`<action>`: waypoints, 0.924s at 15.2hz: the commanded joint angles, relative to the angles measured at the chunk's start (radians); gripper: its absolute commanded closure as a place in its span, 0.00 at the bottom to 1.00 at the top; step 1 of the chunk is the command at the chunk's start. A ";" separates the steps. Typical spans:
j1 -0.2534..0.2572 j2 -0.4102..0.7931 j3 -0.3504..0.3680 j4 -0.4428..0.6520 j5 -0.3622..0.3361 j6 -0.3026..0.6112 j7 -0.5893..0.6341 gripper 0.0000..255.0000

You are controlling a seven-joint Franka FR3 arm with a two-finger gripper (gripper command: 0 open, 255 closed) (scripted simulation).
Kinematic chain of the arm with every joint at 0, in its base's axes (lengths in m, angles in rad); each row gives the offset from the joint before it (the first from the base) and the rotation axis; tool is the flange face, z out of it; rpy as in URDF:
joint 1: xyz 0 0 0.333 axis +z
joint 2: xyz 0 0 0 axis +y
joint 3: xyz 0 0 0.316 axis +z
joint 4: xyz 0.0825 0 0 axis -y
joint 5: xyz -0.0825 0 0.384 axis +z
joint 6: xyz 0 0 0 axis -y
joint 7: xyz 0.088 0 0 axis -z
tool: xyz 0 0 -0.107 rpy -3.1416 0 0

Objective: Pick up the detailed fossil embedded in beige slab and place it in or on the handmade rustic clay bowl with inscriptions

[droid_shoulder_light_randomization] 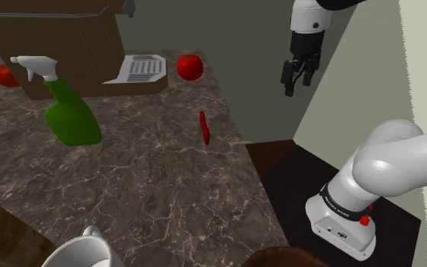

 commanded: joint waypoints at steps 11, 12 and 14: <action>0.113 0.484 0.224 0.290 0.042 -0.136 0.131 0.00; 0.124 0.534 0.244 0.322 0.042 -0.153 0.145 0.00; 0.147 0.635 0.280 0.389 0.041 -0.188 0.174 0.00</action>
